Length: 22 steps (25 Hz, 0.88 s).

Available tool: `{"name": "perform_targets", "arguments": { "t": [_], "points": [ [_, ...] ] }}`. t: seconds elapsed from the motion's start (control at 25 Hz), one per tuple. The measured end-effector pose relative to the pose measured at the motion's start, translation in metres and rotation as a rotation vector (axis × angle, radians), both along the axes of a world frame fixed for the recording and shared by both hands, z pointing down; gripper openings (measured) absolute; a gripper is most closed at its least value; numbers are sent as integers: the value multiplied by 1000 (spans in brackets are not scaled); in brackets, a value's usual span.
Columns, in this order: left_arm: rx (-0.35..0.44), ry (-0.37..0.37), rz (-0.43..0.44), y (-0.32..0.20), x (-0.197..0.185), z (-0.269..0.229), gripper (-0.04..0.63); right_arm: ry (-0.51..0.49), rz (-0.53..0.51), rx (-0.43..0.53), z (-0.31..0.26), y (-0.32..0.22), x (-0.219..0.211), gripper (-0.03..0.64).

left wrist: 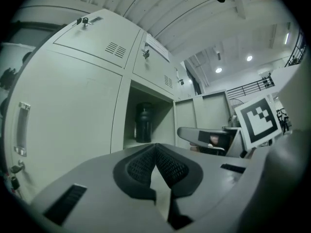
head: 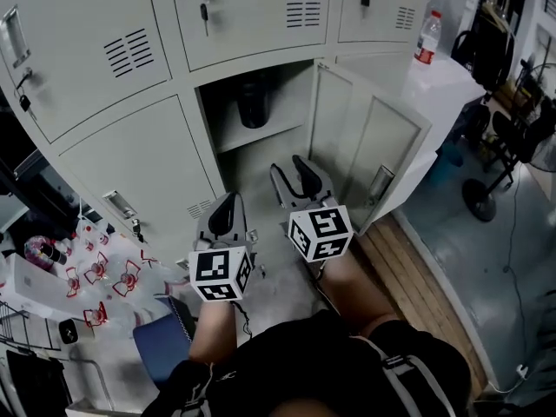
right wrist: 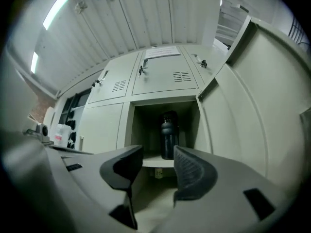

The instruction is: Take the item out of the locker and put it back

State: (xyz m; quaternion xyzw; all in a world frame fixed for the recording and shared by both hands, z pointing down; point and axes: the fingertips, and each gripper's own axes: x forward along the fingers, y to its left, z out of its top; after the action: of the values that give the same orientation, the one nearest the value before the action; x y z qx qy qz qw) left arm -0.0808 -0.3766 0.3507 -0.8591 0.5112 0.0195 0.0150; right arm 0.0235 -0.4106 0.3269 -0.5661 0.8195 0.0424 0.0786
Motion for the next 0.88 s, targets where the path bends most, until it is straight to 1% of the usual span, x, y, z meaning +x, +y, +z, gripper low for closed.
{"name": "perform_targets", "arguments": {
  "t": [0.12, 0.32, 0.6, 0.72, 0.88],
  "points": [
    [7, -2, -16, -10, -9, -2, 12, 0, -18, -11, -11, -29, -4, 278],
    [13, 5, -54, -20, -26, -4, 12, 28, -19, -29, -28, -82, -12, 352],
    [24, 6, -105, -26, -47, -7, 12, 30, -25, -87, -46, -153, -22, 422],
    [23, 2, -126, -27, -55, -7, 12, 41, -25, -126, -48, -178, -26, 438],
    [24, -6, -152, -27, -63, -7, 12, 85, -19, -170, -43, -204, -32, 448]
  ]
}}
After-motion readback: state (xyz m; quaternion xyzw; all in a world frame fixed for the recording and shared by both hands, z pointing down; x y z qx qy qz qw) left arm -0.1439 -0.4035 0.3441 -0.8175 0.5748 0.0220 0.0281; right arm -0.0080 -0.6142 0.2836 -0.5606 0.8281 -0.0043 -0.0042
